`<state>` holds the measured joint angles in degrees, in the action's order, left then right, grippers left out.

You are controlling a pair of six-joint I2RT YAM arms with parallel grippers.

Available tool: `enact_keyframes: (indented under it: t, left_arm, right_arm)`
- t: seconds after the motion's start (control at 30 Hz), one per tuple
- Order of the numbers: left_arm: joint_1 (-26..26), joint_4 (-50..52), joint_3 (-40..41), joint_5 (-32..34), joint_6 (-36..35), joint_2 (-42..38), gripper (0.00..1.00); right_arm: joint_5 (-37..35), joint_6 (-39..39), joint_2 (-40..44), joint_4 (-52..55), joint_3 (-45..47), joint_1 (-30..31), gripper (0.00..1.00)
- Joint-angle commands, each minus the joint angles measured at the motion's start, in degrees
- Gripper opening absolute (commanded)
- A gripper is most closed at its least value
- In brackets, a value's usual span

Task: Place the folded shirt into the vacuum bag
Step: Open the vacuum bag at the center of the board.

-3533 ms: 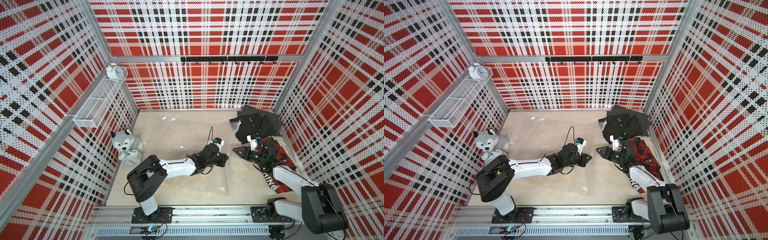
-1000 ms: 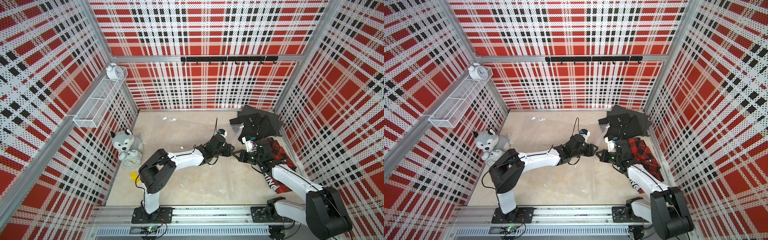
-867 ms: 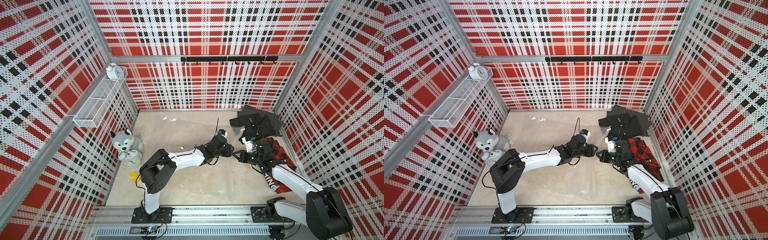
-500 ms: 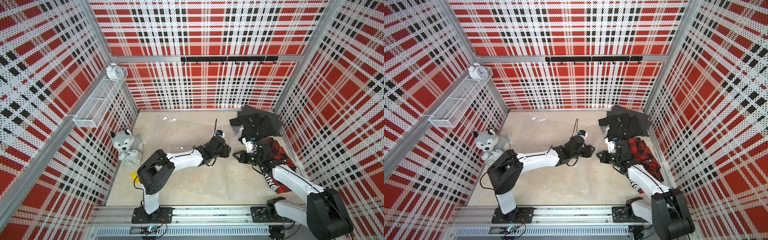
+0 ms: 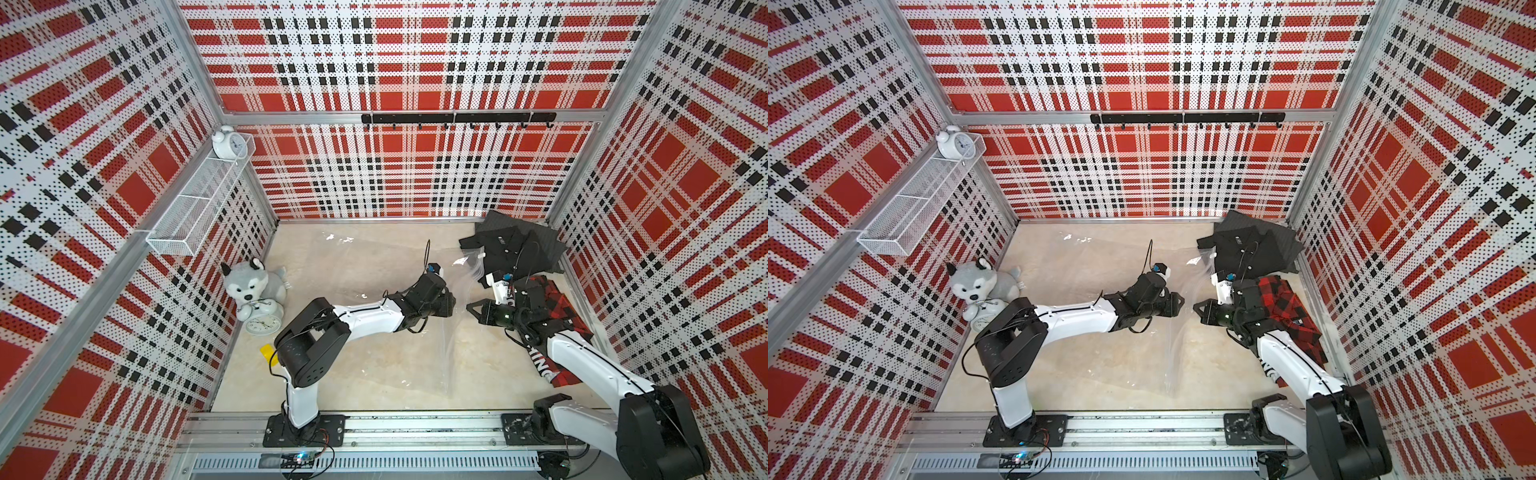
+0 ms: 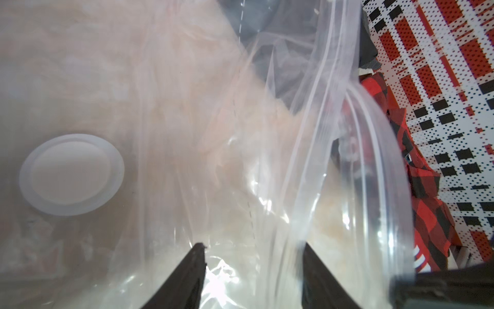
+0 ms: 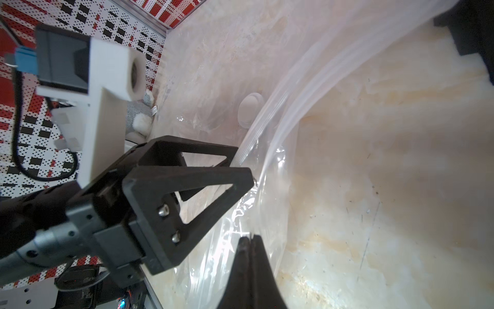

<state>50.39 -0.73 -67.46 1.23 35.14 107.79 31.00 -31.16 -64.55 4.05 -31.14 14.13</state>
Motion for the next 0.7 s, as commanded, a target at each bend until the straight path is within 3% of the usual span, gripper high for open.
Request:
enact_keyframes:
  t: [0.0, 0.23, 0.47, 0.6, 0.67]
  left_arm:
    - [1.25, 3.03, -4.62, -0.41, -2.55, 2.99, 0.57]
    - [4.31, 11.40, -13.13, 7.08, -5.89, 6.51, 0.53]
    - [6.58, 19.31, -19.89, 17.68, -7.70, 7.50, 0.10]
    - [6.92, 22.24, -21.52, 21.47, -8.06, 6.23, 0.00]
    - [6.66, 23.29, -21.34, 22.69, -8.24, 5.15, 0.00]
  right_arm:
    - [-0.11, 0.13, 1.54, 0.82, -1.43, 0.36, 0.00]
    - [-1.12, 0.04, 2.28, 1.43, -0.52, 0.37, 0.00]
    - [-5.08, 0.81, 1.74, 4.21, -0.81, 0.37, 0.00]
    - [-8.96, 1.17, 1.35, 7.11, -1.52, 0.37, 0.00]
    - [-12.66, 1.44, 1.19, 9.62, -1.89, 0.28, 0.00]
